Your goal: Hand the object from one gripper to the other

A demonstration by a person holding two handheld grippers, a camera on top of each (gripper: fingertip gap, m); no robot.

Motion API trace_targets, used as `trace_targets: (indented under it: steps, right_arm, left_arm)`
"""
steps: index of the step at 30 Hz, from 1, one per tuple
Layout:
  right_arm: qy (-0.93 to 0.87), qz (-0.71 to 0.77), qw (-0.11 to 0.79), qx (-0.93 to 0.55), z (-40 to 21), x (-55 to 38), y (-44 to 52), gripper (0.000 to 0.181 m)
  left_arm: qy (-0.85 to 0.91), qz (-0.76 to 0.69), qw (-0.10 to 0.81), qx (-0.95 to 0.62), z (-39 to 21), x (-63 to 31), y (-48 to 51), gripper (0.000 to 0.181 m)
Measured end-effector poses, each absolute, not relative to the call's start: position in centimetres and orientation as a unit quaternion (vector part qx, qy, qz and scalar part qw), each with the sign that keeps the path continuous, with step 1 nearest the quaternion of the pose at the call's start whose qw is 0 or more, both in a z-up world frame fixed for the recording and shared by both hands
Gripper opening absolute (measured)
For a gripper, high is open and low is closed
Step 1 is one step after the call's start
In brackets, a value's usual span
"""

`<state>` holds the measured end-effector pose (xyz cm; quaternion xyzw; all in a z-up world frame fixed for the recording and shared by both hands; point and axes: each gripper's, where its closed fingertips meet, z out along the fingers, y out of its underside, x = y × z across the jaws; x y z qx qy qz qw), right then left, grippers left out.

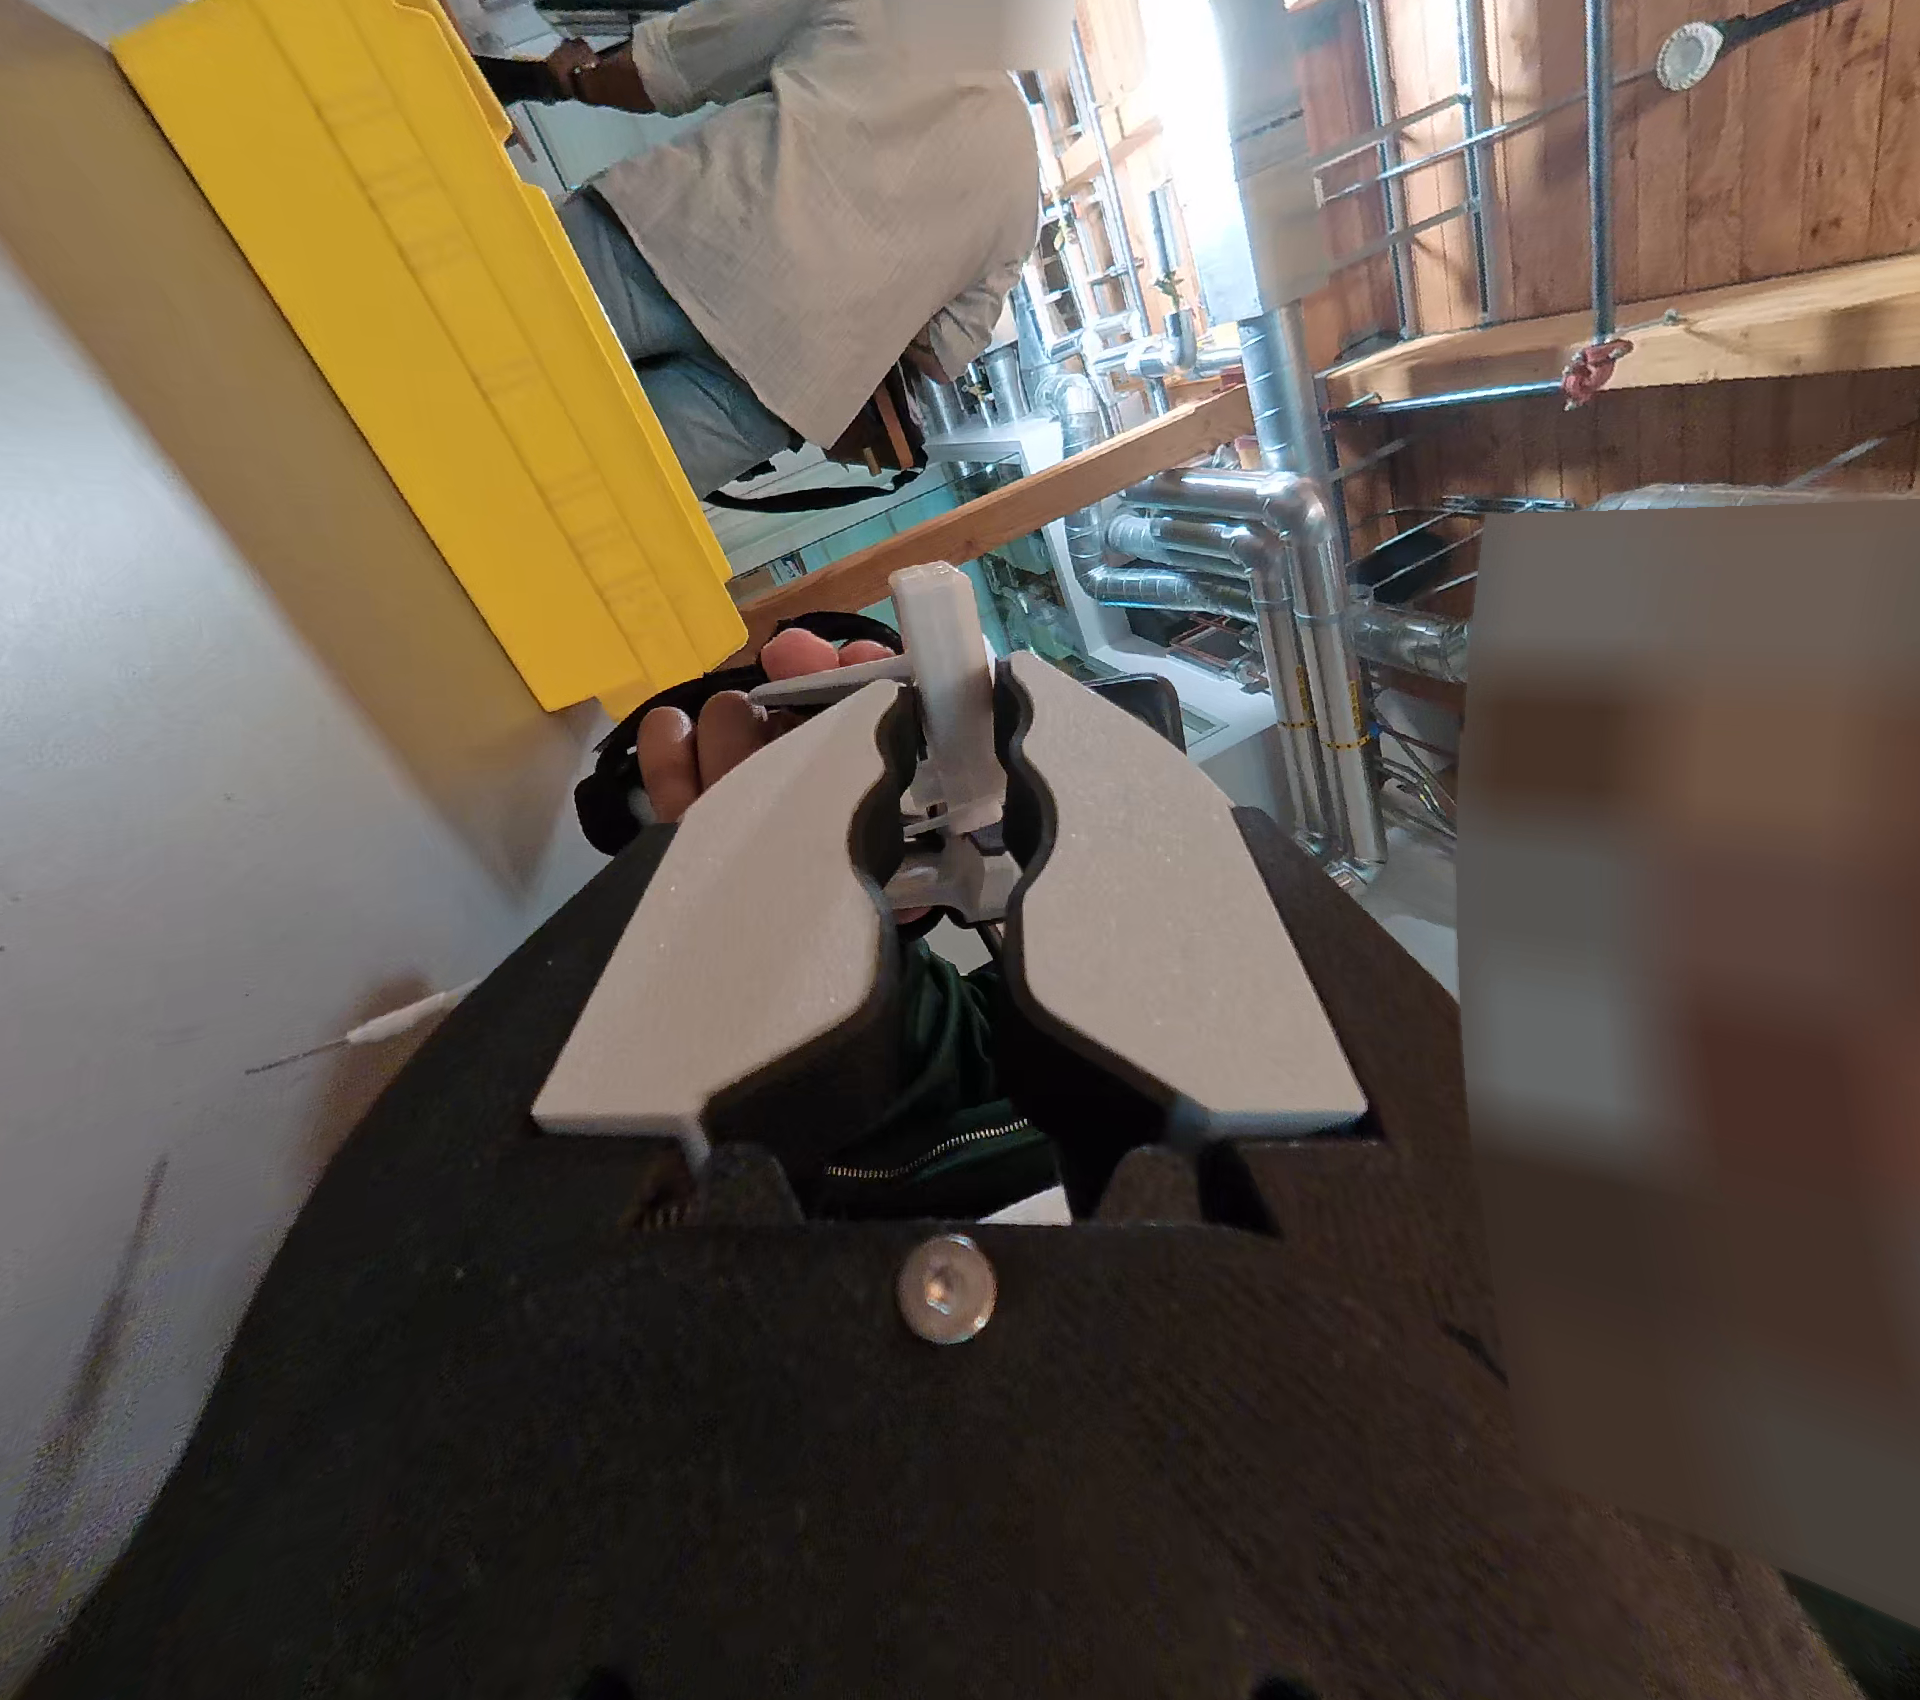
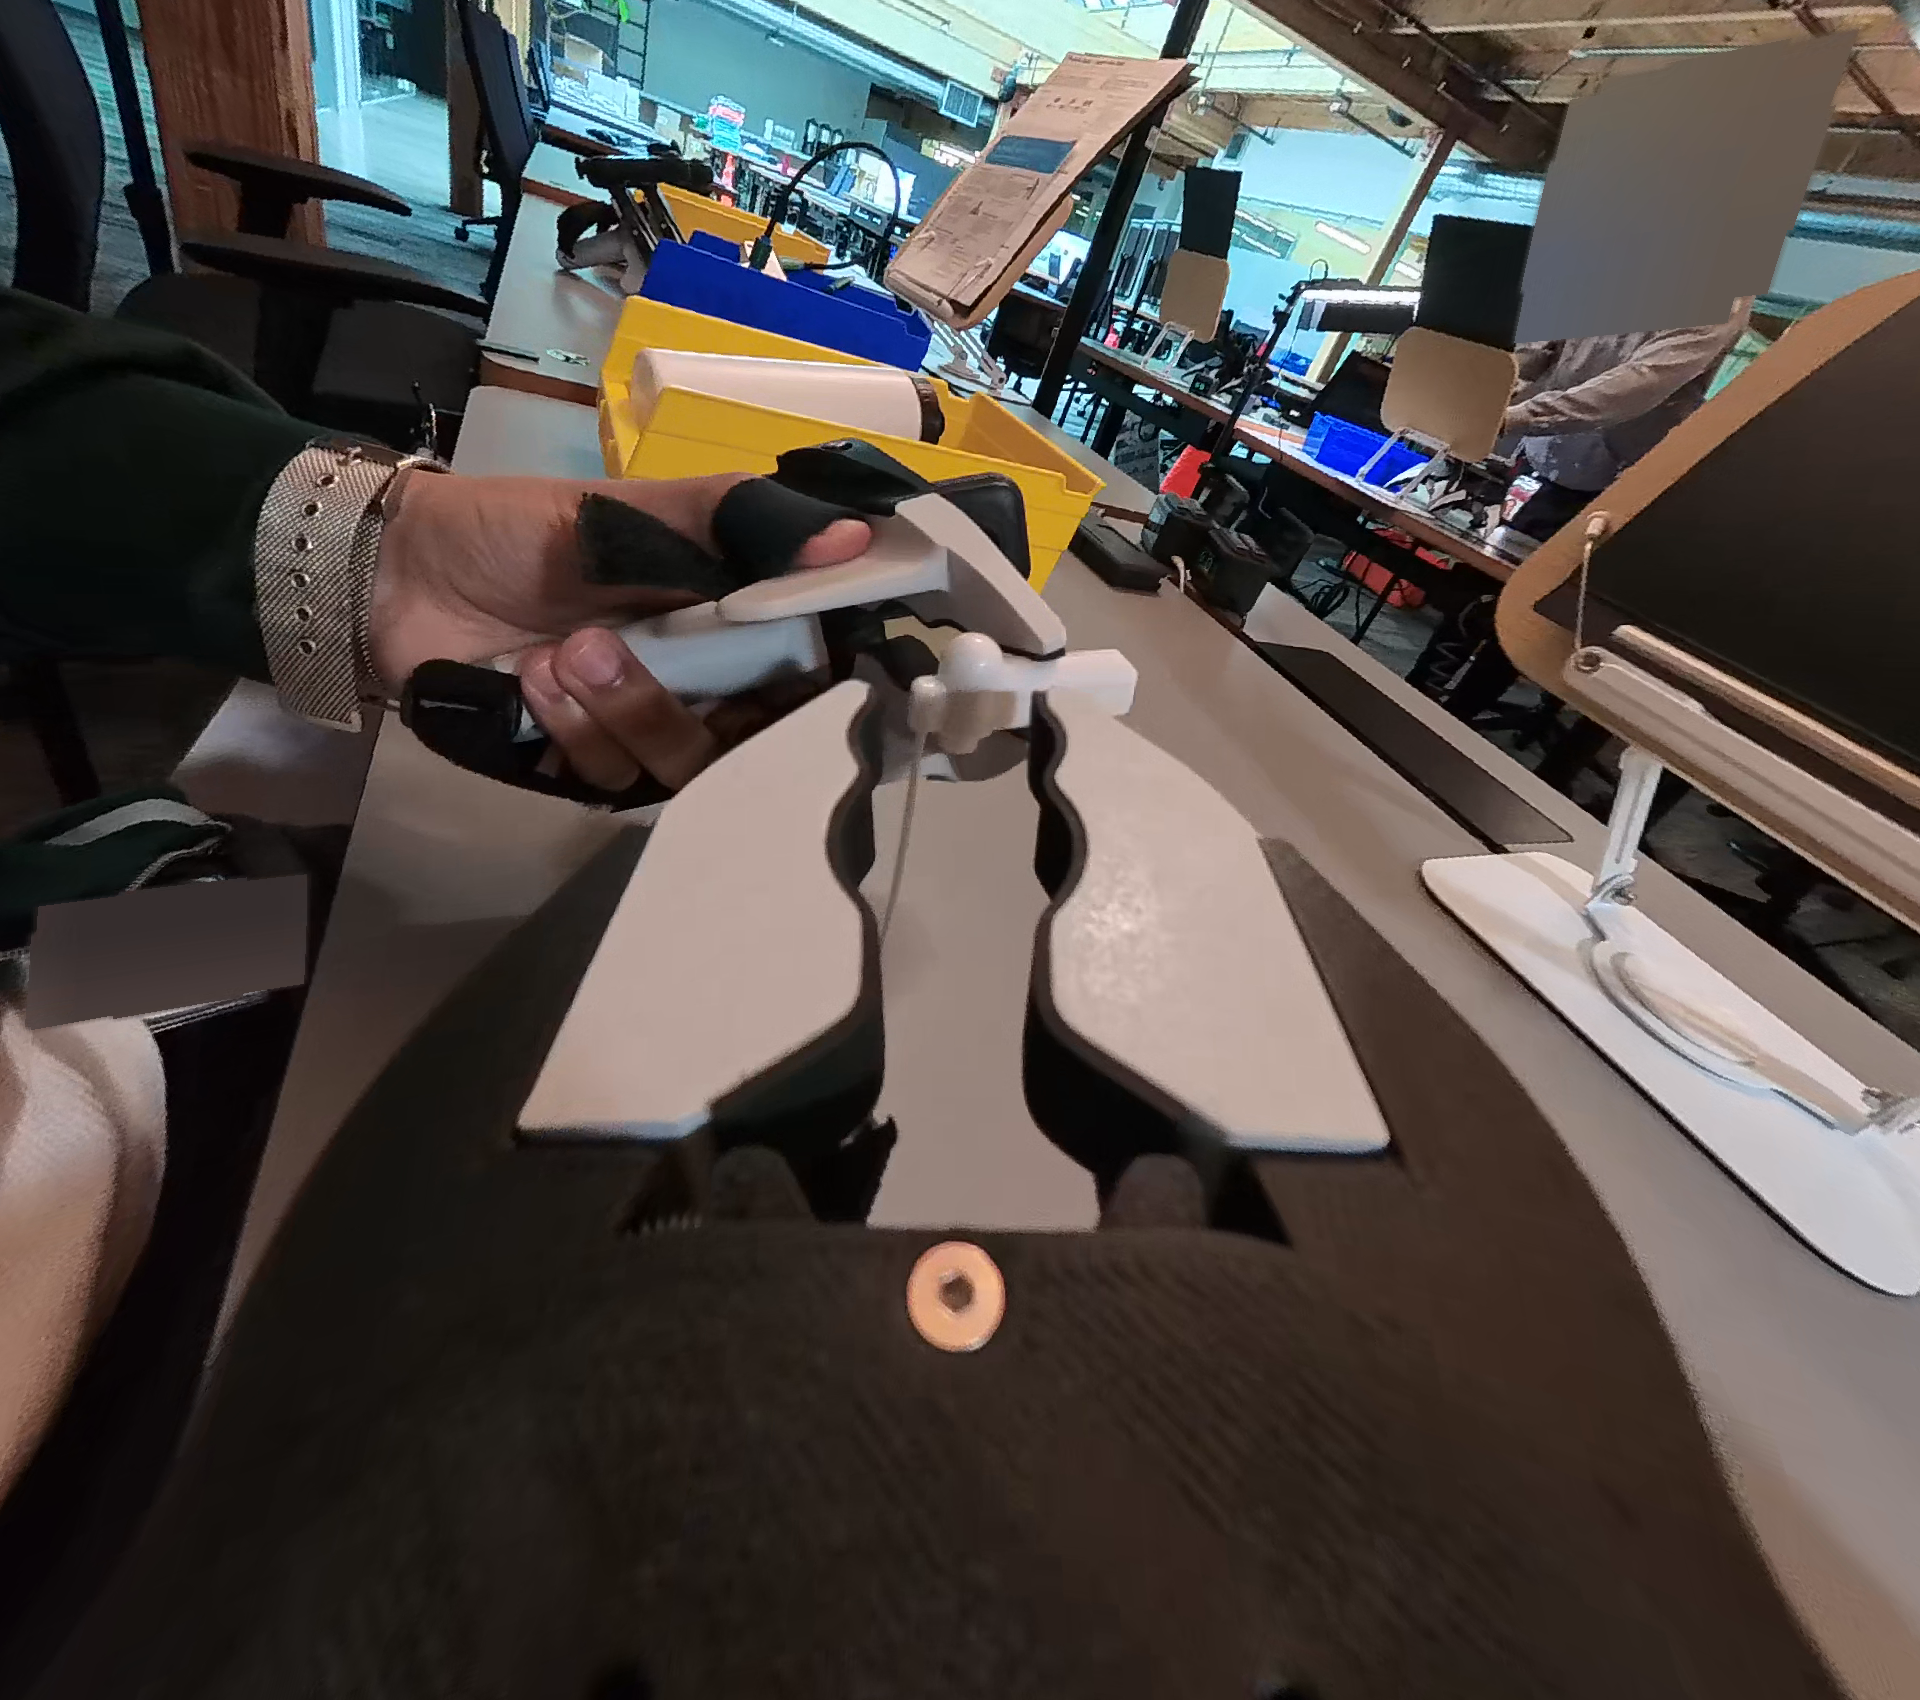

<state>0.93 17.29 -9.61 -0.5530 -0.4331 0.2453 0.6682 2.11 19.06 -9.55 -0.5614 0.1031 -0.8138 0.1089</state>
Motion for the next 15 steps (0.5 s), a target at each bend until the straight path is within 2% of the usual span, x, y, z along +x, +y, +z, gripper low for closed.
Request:
trace_targets:
  steps: [15]
  right_arm:
    - [-0.443,0.272,0.662,-0.540,-9.5,0.8,16.7,0.024]
  left_arm:
    - [0.105,-0.808,0.054,-0.577,-10.7,3.2,17.9,0.016]
